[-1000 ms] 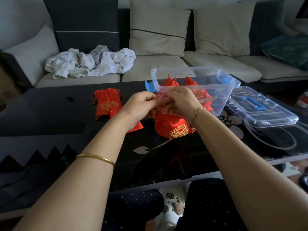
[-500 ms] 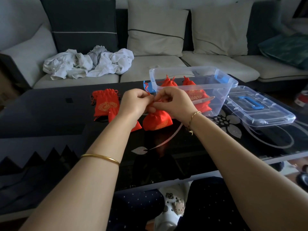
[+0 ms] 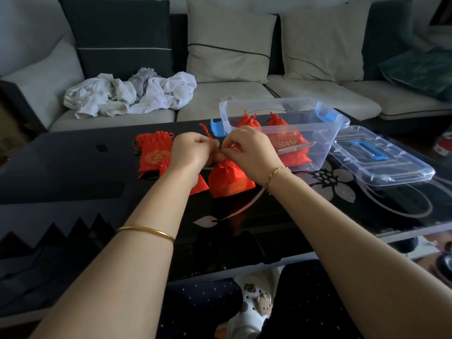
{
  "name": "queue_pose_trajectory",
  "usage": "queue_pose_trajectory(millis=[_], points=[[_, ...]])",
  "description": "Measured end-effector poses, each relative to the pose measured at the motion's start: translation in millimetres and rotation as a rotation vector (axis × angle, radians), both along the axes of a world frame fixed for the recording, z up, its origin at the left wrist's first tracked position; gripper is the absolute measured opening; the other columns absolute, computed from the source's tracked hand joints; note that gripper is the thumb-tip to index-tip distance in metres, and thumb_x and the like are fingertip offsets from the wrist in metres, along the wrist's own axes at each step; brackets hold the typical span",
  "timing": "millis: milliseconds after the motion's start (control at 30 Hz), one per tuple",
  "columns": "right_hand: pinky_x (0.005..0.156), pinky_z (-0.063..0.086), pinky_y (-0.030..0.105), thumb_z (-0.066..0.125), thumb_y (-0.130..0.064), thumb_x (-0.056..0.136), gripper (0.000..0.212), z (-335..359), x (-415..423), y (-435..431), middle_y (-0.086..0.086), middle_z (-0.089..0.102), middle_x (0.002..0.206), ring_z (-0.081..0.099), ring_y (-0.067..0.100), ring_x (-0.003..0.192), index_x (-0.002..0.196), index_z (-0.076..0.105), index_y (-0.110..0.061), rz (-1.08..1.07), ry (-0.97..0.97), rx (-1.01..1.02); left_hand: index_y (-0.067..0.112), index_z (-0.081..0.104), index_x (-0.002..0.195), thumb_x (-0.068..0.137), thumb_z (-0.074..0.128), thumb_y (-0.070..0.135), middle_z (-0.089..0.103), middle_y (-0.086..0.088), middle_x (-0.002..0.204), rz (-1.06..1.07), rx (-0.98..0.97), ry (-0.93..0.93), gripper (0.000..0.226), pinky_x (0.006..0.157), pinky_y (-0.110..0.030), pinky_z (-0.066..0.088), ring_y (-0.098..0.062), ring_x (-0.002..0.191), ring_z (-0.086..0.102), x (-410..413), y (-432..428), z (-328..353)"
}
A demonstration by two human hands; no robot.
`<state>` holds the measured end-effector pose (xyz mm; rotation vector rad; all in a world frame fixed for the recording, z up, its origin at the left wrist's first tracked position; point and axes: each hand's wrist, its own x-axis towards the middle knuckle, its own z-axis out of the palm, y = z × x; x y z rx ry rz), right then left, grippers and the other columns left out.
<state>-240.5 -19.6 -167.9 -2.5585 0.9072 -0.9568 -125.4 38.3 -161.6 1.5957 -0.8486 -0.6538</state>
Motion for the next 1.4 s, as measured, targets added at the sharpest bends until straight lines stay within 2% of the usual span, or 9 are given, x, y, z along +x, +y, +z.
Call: queue_pose_trajectory(millis=[100,167,267,433,500,600,1000,1133,1400], points=[[0.067,0.038,0.022,0.059,-0.011,0.085,0.010,0.2,1.3,3.9,-0.003,0.058,0.078,0.050,0.009,0.075,0.082,0.068,-0.009,0.017,-0.060,0.180,0.010,0.060,0.071,0.087,0.057,0.004,0.063,-0.002,0.056,0.040,-0.010,-0.002,0.017,0.054,-0.020,0.042,-0.005,0.044,0.055,3.1,-0.5,1.7],[0.068,0.044,0.026,0.060,-0.011,0.086,0.011,1.2,1.7,5.8,-0.005,0.057,0.068,0.051,0.008,0.065,0.079,0.068,-0.008,0.012,-0.160,0.380,0.009,0.062,0.083,0.087,0.057,0.003,0.062,-0.002,0.069,0.089,-0.036,0.008,0.009,0.060,-0.022,0.046,-0.009,0.059,0.059,4.0,-1.6,2.8],[0.058,0.043,0.026,0.061,-0.010,0.087,0.013,-2.3,-0.8,0.9,0.003,0.057,0.067,0.050,0.012,0.058,0.077,0.066,-0.003,-0.014,-0.356,0.760,0.011,0.056,0.107,0.085,0.058,0.004,0.061,-0.003,0.090,0.147,-0.078,0.004,0.023,0.077,-0.027,0.053,-0.015,0.086,0.065,7.2,0.0,3.7],[0.042,0.029,0.020,0.061,-0.006,0.087,0.014,-5.4,-2.6,-2.3,0.014,0.045,0.066,0.035,0.012,0.046,0.074,0.060,0.001,-0.060,-0.540,1.051,0.021,0.066,0.077,0.077,0.069,0.011,0.055,-0.003,0.095,-0.057,-0.133,-0.578,0.011,0.073,-0.009,0.039,-0.011,0.090,0.051,-2.1,5.9,9.2],[0.045,0.024,0.022,0.061,-0.005,0.086,0.022,-3.9,-3.2,-1.8,0.006,0.041,0.056,0.032,0.009,0.042,0.064,0.057,-0.005,-0.057,-0.579,1.098,0.025,0.070,0.077,0.074,0.073,0.018,0.053,-0.002,0.101,-0.073,-0.109,-0.738,0.008,0.090,-0.026,0.041,-0.018,0.102,0.050,-3.3,2.8,5.2],[0.045,0.026,0.022,0.063,-0.007,0.086,0.021,-4.0,-3.6,-2.0,0.003,0.040,0.054,0.033,0.008,0.043,0.066,0.059,-0.008,-0.066,-0.605,1.139,0.024,0.073,0.082,0.074,0.076,0.025,0.052,-0.005,0.106,-0.055,-0.062,-0.783,0.008,0.096,-0.044,0.041,-0.027,0.110,0.048,-4.1,1.3,0.8],[0.047,0.025,0.015,0.055,-0.011,0.092,0.020,-3.9,-5.3,-3.1,-0.003,0.034,0.053,0.026,0.004,0.044,0.071,0.053,-0.011,0.034,-0.670,1.420,0.017,0.074,0.085,0.077,0.074,0.020,0.052,-0.006,0.108,-0.040,-0.070,-0.871,0.009,0.095,-0.042,0.040,-0.027,0.112,0.045,-6.3,1.3,0.8],[0.040,0.026,0.013,0.055,-0.012,0.092,0.021,-3.5,-6.1,-3.1,-0.003,0.033,0.055,0.028,0.002,0.034,0.071,0.054,-0.011,0.053,-0.687,1.427,0.013,0.074,0.081,0.077,0.075,0.017,0.056,-0.007,0.104,-0.038,-0.129,-0.895,0.006,0.089,-0.042,0.043,-0.028,0.106,0.049,-3.5,-1.6,-2.1],[0.043,0.025,0.015,0.059,-0.008,0.089,0.019,-2.1,-7.3,-3.4,0.000,0.040,0.059,0.030,0.002,0.040,0.070,0.057,-0.010,0.065,-0.657,1.332,0.016,0.070,0.083,0.082,0.067,0.018,0.058,-0.002,0.096,0.029,-0.187,-1.037,0.004,0.083,-0.044,0.044,-0.024,0.098,0.051,0.1,-4.0,-9.4]])
